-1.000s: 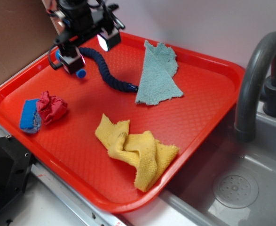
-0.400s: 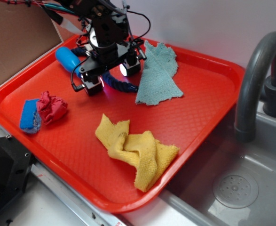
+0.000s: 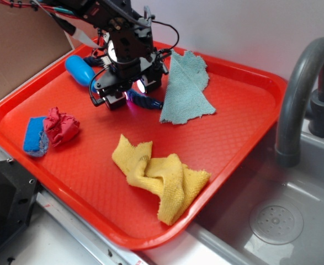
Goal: Grab the blue rope.
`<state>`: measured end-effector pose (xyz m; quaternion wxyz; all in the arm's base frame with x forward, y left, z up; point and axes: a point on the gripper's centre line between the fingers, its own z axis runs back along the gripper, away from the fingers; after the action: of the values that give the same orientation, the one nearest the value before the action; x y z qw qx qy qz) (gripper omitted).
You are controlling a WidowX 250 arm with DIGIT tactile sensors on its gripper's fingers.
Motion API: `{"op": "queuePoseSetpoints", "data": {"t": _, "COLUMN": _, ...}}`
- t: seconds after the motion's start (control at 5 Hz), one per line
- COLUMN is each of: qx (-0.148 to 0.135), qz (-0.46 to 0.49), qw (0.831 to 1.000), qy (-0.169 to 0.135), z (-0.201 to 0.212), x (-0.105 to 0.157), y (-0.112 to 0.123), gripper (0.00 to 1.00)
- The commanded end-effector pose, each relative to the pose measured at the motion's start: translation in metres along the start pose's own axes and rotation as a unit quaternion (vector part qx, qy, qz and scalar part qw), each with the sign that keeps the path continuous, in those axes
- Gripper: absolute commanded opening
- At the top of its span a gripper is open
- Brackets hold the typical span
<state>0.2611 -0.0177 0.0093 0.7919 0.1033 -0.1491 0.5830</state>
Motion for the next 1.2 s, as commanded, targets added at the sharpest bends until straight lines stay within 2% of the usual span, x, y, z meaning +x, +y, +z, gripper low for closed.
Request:
{"op": "queuePoseSetpoints", "data": {"t": 0.0, "qx": 0.005, "qz": 0.021, "qw": 1.000, "qy": 0.002, "z": -0.003, "x": 0.006, "y": 0.023, "gripper": 0.00}}
{"op": "queuePoseSetpoints", "data": {"t": 0.2, "qx": -0.019, "qz": -0.006, "qw": 1.000, "qy": 0.009, "z": 0.012, "x": 0.023, "y": 0.023, "gripper": 0.00}}
{"op": "queuePoseSetpoints", "data": {"t": 0.4, "qx": -0.071, "qz": -0.118, "qw": 0.988, "qy": 0.070, "z": 0.051, "x": 0.053, "y": 0.018, "gripper": 0.00}}
{"op": "queuePoseSetpoints", "data": {"t": 0.6, "qx": -0.132, "qz": -0.216, "qw": 0.960, "qy": 0.117, "z": 0.092, "x": 0.079, "y": 0.012, "gripper": 0.00}}
{"op": "queuePoseSetpoints", "data": {"t": 0.8, "qx": -0.188, "qz": -0.322, "qw": 0.917, "qy": 0.142, "z": 0.141, "x": 0.087, "y": 0.010, "gripper": 0.00}}
{"op": "queuePoseSetpoints", "data": {"t": 1.0, "qx": -0.230, "qz": -0.399, "qw": 0.876, "qy": 0.141, "z": 0.184, "x": 0.090, "y": 0.024, "gripper": 0.00}}
